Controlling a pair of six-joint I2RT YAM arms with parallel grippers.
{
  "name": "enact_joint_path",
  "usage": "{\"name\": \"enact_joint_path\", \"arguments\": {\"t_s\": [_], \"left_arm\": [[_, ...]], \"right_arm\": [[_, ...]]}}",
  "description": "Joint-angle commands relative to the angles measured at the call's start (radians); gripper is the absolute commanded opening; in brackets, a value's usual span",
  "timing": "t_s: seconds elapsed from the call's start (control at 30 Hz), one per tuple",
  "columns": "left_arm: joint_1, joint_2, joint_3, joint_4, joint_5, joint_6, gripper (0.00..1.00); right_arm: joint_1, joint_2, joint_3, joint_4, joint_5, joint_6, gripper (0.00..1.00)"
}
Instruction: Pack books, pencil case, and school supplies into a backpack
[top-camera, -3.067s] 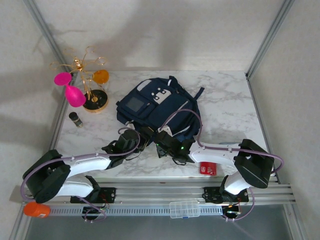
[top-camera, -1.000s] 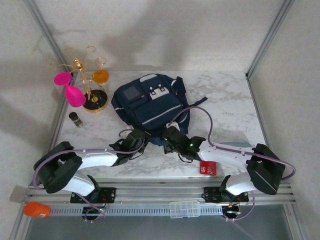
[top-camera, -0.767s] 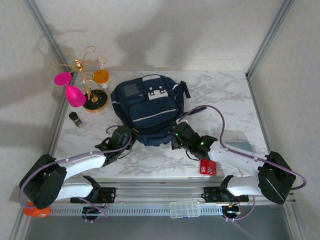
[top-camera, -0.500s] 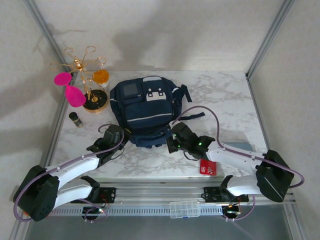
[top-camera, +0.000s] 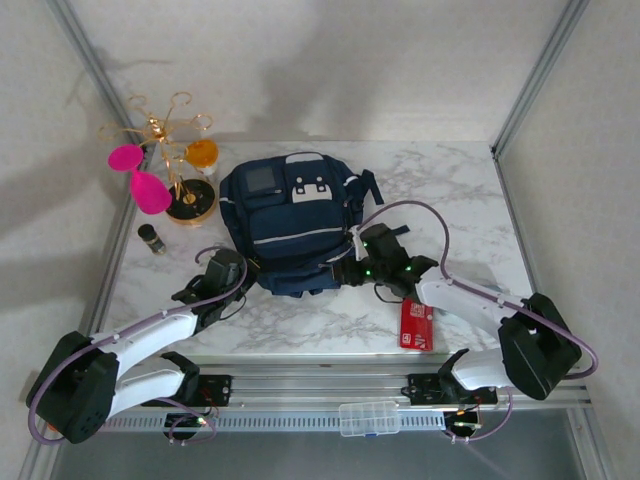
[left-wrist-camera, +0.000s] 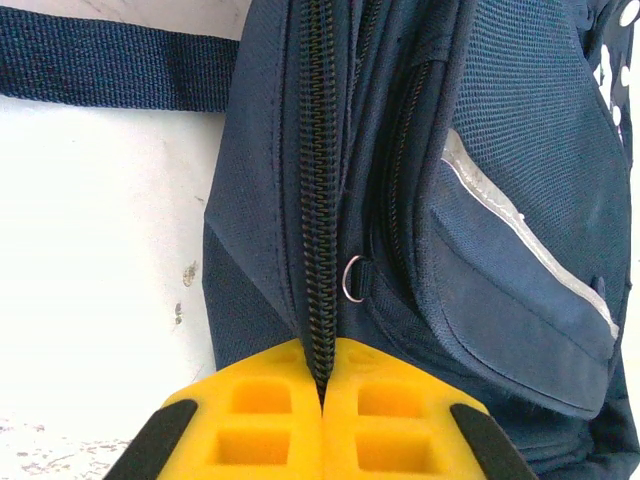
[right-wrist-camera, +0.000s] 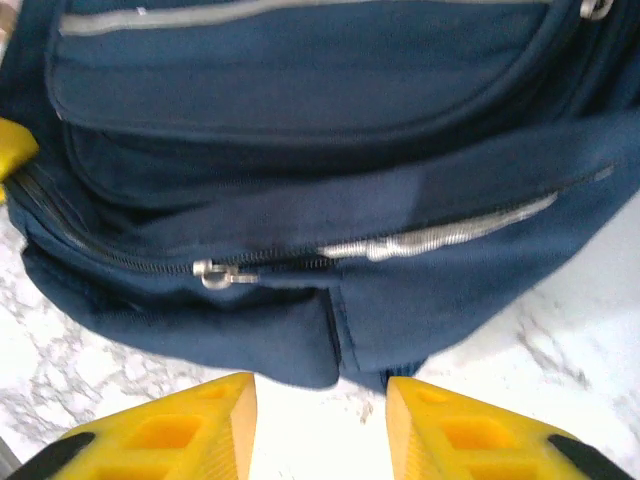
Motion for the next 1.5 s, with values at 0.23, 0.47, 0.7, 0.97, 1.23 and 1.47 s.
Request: {"name": "enact_joint_path", "arguments": {"t_s": [0.23, 0.47, 0.7, 0.97, 1.23, 1.47], "left_arm": [[0.049, -0.023, 0.053, -0.083, -0.031, 0.071, 0.0], [0.105, -0.031, 0.061, -0.107, 0.019, 0.123, 0.0], [0.155, -0.037, 0.079, -0.129, 0.051, 0.159, 0.0], [0.169, -0.029, 0.094, -0.146, 0.069, 0.192, 0.0], [0.176, -0.011, 0.126, -0.164, 0.073, 0.21, 0.06], [0.178, -0.002, 0.118, -0.152, 0.081, 0.202, 0.07]], "right_arm": [[-0.069, 0.168, 0.041, 0.242, -0.31, -0.114, 0.55], [-0.027, 0.257, 0.065, 0.318, -0.326, -0.128, 0.63], [0.051, 0.265, 0.047, 0.387, -0.317, -0.185, 0.71], [0.079, 0.261, 0.061, 0.455, -0.117, -0.228, 0.79], [0.095, 0.289, 0.101, 0.403, -0.131, -0.311, 0.74], [0.11, 0.305, 0.077, 0.387, -0.222, -0.357, 0.58]]}}
